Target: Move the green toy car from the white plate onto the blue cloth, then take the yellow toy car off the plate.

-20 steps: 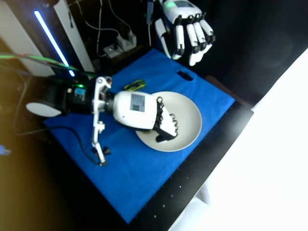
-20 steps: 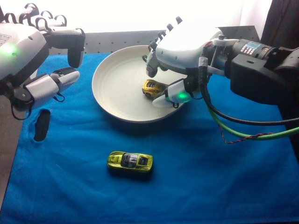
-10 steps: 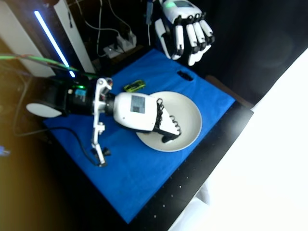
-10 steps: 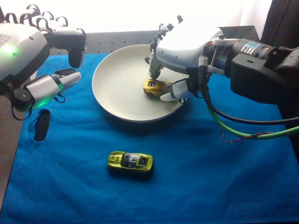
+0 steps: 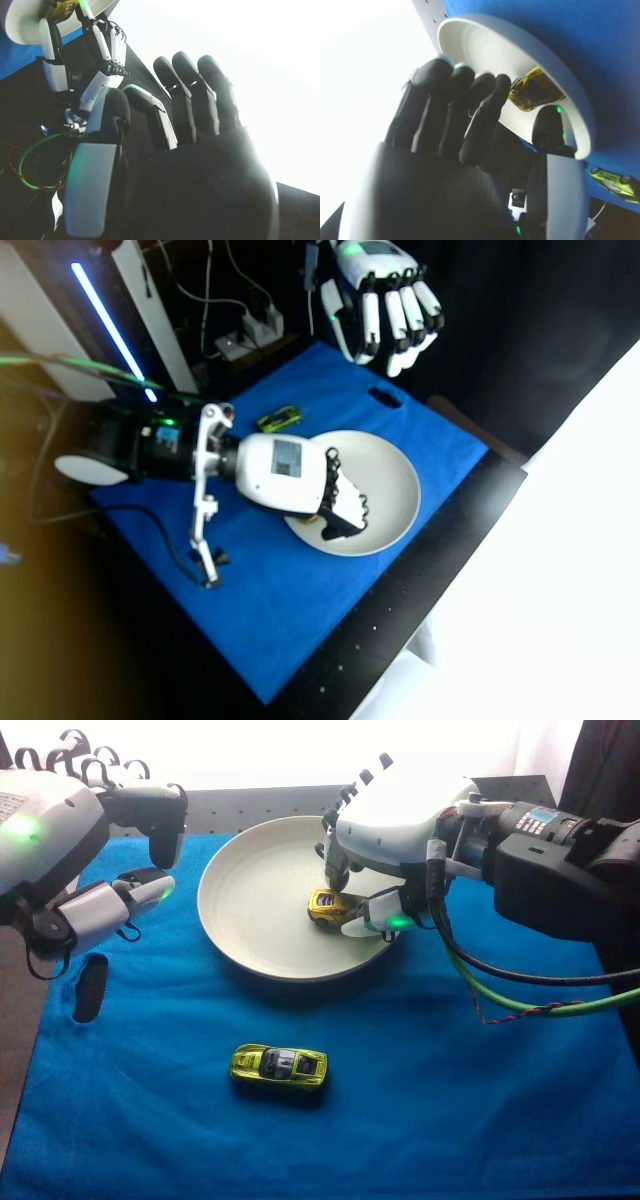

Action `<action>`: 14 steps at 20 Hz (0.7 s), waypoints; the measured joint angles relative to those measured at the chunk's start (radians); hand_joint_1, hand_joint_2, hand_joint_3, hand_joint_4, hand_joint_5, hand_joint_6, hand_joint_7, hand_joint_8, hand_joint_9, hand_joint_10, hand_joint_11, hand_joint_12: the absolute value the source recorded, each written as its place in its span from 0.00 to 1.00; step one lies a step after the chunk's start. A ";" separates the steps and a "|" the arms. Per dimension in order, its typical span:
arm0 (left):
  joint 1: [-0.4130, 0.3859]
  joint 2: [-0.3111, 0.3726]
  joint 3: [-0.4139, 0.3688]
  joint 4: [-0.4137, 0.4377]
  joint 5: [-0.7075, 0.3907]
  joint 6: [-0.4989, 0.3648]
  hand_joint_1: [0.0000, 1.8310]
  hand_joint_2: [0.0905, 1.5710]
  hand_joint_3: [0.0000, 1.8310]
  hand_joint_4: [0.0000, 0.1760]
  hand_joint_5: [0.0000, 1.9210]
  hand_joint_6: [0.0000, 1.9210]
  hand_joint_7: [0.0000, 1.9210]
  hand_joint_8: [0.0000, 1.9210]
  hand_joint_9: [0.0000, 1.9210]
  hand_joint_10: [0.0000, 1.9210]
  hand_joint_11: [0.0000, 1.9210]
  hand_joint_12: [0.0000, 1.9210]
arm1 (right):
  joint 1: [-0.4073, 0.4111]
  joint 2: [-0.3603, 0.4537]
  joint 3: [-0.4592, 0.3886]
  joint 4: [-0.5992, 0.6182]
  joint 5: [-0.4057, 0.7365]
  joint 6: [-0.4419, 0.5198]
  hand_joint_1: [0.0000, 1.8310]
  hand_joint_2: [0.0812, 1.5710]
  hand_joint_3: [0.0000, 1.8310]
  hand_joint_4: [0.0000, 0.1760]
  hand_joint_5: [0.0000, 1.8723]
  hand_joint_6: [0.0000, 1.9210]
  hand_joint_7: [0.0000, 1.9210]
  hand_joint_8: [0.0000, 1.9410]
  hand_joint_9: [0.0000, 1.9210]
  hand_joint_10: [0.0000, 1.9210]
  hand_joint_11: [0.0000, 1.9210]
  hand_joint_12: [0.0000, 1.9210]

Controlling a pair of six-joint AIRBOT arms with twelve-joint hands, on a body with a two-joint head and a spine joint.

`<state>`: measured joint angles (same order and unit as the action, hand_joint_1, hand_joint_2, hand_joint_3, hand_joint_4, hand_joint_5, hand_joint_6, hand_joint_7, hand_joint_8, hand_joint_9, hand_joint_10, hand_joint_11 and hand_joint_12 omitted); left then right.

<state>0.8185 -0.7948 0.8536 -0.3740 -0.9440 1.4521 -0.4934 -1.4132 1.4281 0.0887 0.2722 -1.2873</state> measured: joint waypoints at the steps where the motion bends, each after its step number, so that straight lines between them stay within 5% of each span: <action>1: 0.000 0.000 0.000 0.000 0.000 0.000 0.43 0.83 0.00 1.00 0.31 0.80 0.26 0.44 0.17 0.59 0.02 0.90 | 0.000 0.000 0.000 0.000 -0.001 0.000 0.46 0.63 0.00 0.00 0.39 0.71 0.40 0.91 0.41 0.99 0.47 1.00; 3: 0.000 0.000 0.000 0.000 0.000 0.000 0.44 0.82 0.00 1.00 0.32 0.79 0.28 0.40 0.17 0.57 0.01 0.89 | 0.000 0.000 0.000 0.000 -0.001 0.000 0.42 0.62 0.00 0.00 0.34 0.65 0.35 0.75 0.31 0.88 0.35 1.00; 4: 0.000 0.000 0.000 0.000 0.000 0.000 0.45 0.82 0.00 1.00 0.32 0.79 0.28 0.40 0.18 0.57 0.02 0.89 | 0.000 0.000 0.000 0.000 -0.002 0.000 0.42 0.62 0.00 0.00 0.34 0.69 0.35 0.80 0.32 0.92 0.36 1.00; 7: 0.000 0.000 0.000 0.002 0.000 0.000 0.45 0.82 0.00 1.00 0.33 0.78 0.28 0.43 0.18 0.60 0.03 0.91 | 0.000 -0.002 0.003 0.000 -0.001 0.000 0.43 0.62 0.00 0.00 0.37 0.58 0.35 0.80 0.32 0.94 0.37 1.00; 9: 0.000 0.000 0.000 0.003 0.001 0.000 0.46 0.81 0.00 1.00 0.34 0.77 0.28 0.42 0.18 0.59 0.02 0.90 | 0.000 -0.002 0.003 0.000 -0.001 0.000 0.45 0.63 0.00 0.00 0.38 0.72 0.39 0.88 0.38 1.00 0.44 1.00; 11: -0.001 0.000 0.000 0.004 0.001 0.000 0.45 0.81 0.00 1.00 0.33 0.77 0.29 0.40 0.17 0.58 0.01 0.90 | 0.000 -0.002 0.004 0.000 -0.001 0.000 0.44 0.64 0.00 0.00 0.34 0.48 0.34 0.57 0.27 0.76 0.25 1.00; 14: -0.001 0.000 -0.001 0.004 0.000 0.000 0.46 0.81 0.00 1.00 0.34 0.76 0.31 0.40 0.18 0.58 0.01 0.90 | 0.000 -0.002 0.006 0.000 -0.001 0.000 0.42 0.63 0.00 0.00 0.36 0.31 0.35 0.43 0.25 0.66 0.19 0.99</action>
<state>0.8177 -0.7948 0.8524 -0.3698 -0.9436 1.4525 -0.4934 -1.4151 1.4342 0.0891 0.2710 -1.2877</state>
